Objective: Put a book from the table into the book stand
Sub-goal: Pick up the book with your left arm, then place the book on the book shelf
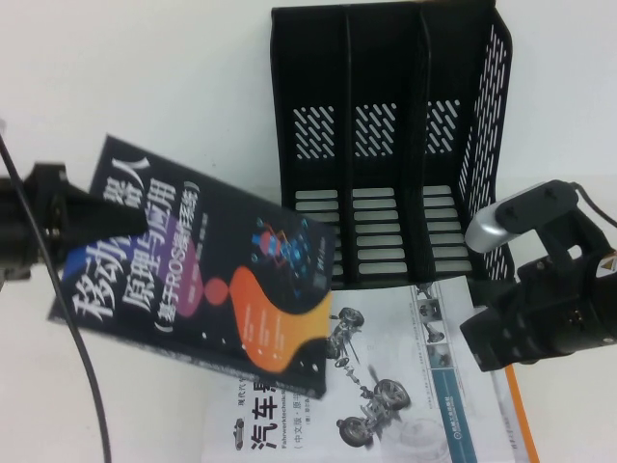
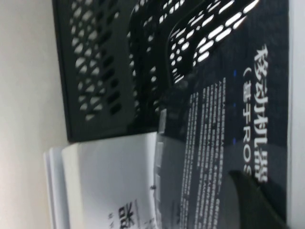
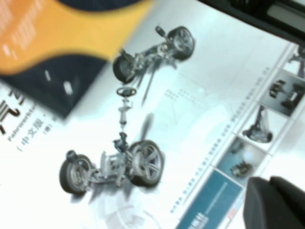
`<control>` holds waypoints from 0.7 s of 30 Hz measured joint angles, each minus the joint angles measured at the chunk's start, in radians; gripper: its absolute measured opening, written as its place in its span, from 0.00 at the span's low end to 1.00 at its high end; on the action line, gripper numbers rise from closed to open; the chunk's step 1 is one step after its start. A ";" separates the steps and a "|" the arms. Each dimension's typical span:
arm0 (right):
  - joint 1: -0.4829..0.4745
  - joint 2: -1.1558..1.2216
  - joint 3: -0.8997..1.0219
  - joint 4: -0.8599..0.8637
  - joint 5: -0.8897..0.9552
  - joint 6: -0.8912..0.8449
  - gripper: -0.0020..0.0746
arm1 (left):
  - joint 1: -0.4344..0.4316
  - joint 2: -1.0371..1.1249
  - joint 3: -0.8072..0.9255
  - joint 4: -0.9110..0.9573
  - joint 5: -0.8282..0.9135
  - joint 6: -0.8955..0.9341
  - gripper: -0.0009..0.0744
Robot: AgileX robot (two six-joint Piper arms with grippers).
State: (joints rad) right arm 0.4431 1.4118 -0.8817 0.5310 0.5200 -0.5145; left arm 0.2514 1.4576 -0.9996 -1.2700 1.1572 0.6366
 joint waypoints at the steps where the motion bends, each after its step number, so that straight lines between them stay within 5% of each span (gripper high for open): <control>1: 0.000 -0.002 0.000 -0.015 0.002 0.010 0.03 | -0.002 -0.007 -0.019 0.009 0.000 -0.016 0.16; 11: 0.000 -0.041 0.002 -0.184 0.013 0.163 0.03 | -0.194 -0.019 -0.261 0.112 -0.008 -0.188 0.16; 21: 0.000 -0.196 0.002 -0.623 0.131 0.584 0.03 | -0.358 0.086 -0.573 0.226 -0.091 -0.385 0.16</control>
State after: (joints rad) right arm 0.4431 1.2161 -0.8799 -0.0921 0.6509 0.0699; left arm -0.1064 1.5436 -1.5728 -1.0439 1.0661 0.2517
